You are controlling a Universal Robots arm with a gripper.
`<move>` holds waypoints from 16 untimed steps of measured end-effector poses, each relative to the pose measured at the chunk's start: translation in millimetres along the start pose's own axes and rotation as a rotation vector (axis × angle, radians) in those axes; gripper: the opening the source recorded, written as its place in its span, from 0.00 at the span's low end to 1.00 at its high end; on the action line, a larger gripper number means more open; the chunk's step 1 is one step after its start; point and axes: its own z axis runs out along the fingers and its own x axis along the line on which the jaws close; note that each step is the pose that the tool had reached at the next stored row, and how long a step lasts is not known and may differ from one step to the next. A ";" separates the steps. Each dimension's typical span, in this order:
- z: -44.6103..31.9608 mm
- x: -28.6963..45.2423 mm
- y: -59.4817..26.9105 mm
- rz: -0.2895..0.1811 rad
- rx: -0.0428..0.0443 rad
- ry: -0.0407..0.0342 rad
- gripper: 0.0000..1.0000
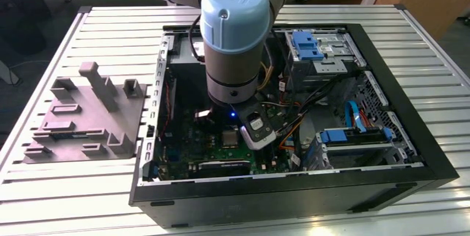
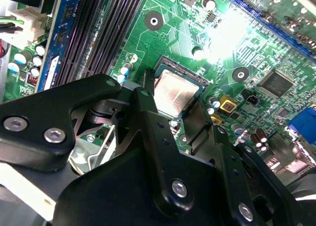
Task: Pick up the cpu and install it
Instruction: 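Place the cpu into insertion slot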
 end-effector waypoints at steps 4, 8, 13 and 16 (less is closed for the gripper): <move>-1.2 0.1 -0.1 0.000 0.0010 0.0005 0.47; -1.3 0.1 -0.1 0.000 0.0011 0.0006 0.47; -1.3 0.4 -0.1 0.000 0.0014 0.0006 0.47; -1.1 1.5 -0.1 0.000 0.0013 0.0005 0.47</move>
